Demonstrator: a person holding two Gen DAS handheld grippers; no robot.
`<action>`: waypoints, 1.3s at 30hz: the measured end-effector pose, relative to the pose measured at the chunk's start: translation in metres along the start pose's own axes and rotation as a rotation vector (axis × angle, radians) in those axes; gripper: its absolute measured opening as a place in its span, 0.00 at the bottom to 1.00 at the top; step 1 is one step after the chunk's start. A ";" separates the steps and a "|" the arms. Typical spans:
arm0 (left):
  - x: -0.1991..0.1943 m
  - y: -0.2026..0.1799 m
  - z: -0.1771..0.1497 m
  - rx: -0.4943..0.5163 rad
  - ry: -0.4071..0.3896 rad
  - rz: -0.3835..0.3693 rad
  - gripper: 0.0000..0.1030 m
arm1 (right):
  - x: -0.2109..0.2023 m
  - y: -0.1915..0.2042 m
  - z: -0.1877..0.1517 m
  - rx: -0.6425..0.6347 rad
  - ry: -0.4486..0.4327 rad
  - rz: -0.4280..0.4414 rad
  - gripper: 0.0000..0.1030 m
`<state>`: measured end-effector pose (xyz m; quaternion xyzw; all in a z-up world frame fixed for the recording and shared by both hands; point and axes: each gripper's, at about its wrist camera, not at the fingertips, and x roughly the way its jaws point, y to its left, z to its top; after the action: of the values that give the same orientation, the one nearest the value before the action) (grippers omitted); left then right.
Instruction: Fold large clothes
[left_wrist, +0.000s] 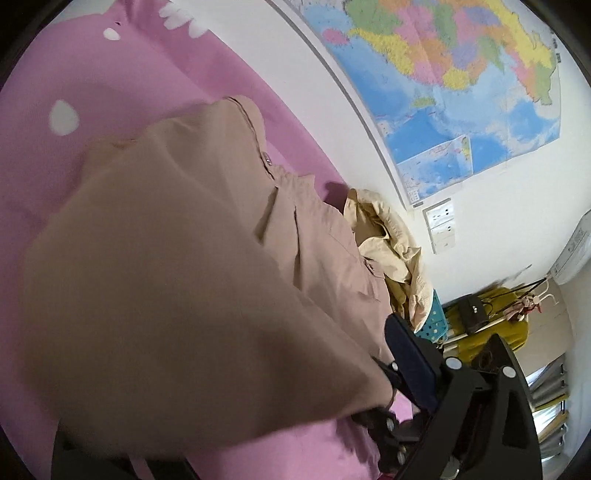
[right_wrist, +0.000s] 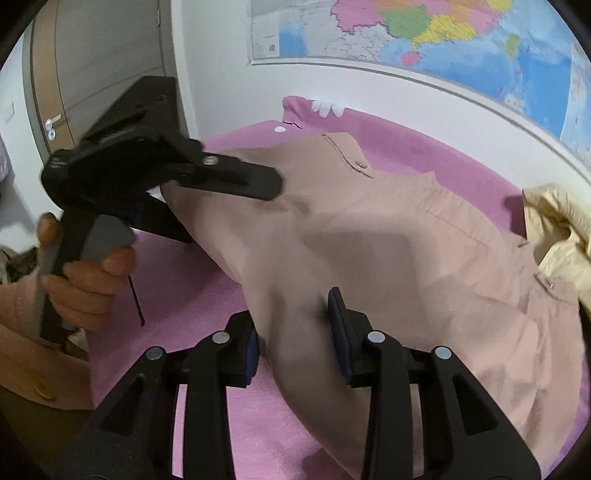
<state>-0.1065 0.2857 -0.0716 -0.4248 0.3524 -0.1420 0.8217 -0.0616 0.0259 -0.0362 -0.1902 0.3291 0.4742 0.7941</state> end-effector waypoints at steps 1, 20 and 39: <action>0.005 -0.003 0.002 0.013 0.005 -0.007 0.93 | -0.003 -0.002 -0.001 0.023 -0.005 0.014 0.34; 0.024 -0.010 0.002 0.152 0.034 0.229 0.45 | -0.113 -0.117 -0.173 0.988 -0.196 0.225 0.62; 0.022 -0.003 0.006 0.121 0.067 0.168 0.47 | -0.093 -0.127 -0.155 1.144 -0.314 -0.150 0.62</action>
<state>-0.0862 0.2761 -0.0770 -0.3385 0.4049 -0.1079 0.8425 -0.0340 -0.1887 -0.0825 0.3172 0.3966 0.1868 0.8409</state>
